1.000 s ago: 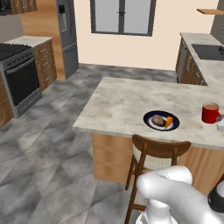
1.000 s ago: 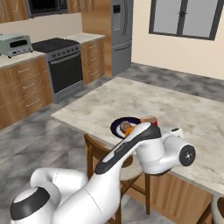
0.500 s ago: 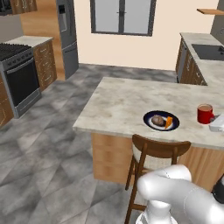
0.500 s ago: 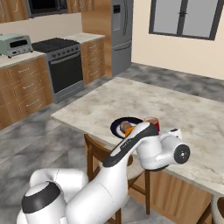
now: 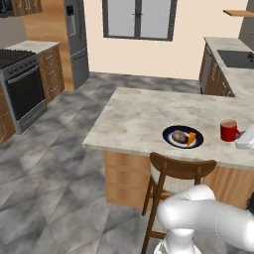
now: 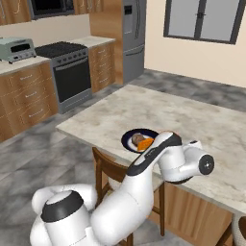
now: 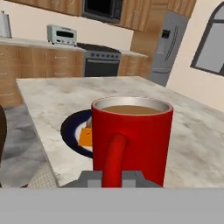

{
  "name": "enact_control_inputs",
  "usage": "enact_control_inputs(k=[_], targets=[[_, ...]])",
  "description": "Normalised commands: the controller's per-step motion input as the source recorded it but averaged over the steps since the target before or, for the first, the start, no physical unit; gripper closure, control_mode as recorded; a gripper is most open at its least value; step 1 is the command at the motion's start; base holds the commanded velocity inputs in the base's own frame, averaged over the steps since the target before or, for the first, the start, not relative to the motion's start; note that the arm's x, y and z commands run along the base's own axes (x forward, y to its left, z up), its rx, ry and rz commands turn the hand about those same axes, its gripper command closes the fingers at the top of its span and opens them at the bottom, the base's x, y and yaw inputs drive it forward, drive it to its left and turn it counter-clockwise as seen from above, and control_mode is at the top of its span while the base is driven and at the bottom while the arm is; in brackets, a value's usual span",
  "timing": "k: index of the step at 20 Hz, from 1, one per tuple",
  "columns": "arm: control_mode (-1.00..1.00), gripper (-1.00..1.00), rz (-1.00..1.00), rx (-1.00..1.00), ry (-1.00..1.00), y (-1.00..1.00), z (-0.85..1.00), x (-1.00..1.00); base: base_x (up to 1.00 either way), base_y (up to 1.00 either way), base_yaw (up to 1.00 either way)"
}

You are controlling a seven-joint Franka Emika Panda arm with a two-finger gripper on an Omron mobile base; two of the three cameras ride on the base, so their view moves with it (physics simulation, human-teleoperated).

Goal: Pick up the brewed coffee from the coffee machine and place it next to the breakfast plate on the dining counter.

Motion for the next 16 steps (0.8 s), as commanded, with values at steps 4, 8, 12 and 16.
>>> enact_control_inputs(k=[4, 8, 12, 16], targets=[[-1.0, 1.0, 0.1, 0.0, 0.02, 0.0, -0.42, 0.25, 0.0, 0.0, 0.0], [-1.0, 1.0, 0.07, 0.0, 0.0, 0.0, -0.49, 0.38, 0.0, 0.0, 0.0], [-1.0, 1.0, 0.03, 0.0, 0.0, -0.03, -0.4, 0.42, 0.0, 0.0, 0.0], [-1.0, 1.0, 0.0, 0.0, 0.0, -0.23, -0.38, 0.33, 0.0, 0.0, 0.0]])
